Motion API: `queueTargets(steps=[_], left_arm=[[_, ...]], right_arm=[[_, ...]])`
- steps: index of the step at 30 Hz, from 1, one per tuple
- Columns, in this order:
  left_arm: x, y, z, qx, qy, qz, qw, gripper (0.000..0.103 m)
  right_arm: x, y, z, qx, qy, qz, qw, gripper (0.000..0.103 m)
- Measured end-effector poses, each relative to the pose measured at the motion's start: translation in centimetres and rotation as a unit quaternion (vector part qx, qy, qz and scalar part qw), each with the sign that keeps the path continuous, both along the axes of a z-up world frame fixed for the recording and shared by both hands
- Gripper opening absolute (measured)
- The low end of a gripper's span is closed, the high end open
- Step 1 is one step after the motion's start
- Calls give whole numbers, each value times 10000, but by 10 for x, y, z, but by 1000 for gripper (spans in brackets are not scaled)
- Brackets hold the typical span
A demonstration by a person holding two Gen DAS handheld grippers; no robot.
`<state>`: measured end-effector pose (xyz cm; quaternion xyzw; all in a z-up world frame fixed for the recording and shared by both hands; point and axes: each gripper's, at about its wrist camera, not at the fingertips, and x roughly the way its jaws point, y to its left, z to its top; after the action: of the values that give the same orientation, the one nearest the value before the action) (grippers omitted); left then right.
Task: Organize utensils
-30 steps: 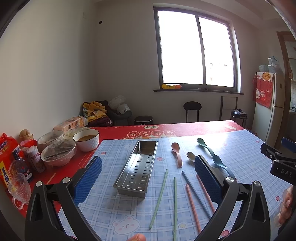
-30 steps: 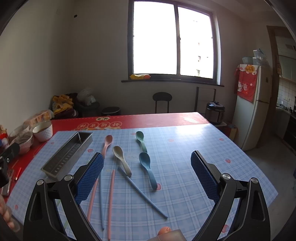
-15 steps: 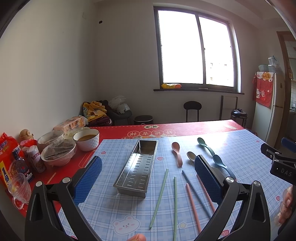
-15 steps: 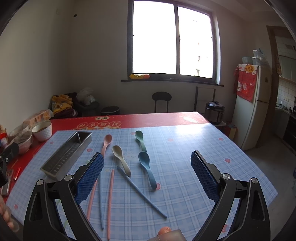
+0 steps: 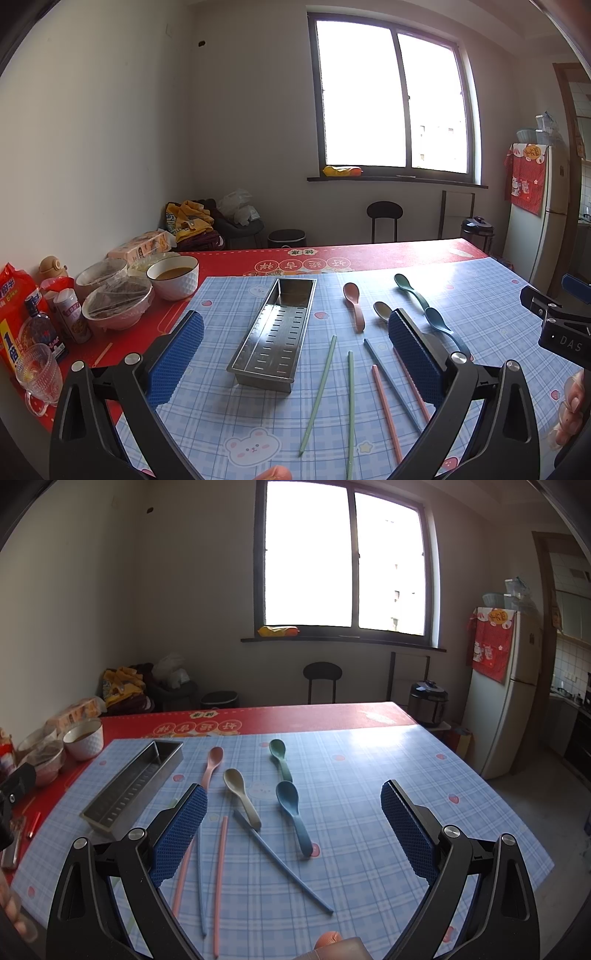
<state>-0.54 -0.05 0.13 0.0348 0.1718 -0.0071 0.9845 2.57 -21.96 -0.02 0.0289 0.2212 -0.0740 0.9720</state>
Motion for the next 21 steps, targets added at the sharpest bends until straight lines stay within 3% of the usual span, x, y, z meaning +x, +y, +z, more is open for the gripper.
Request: queueTargets(steps=[21], left_arm=[[-1, 1, -3, -18, 32, -1, 10000, 98]], right_arm=[[1, -3, -4, 16, 45, -7, 10000, 92]])
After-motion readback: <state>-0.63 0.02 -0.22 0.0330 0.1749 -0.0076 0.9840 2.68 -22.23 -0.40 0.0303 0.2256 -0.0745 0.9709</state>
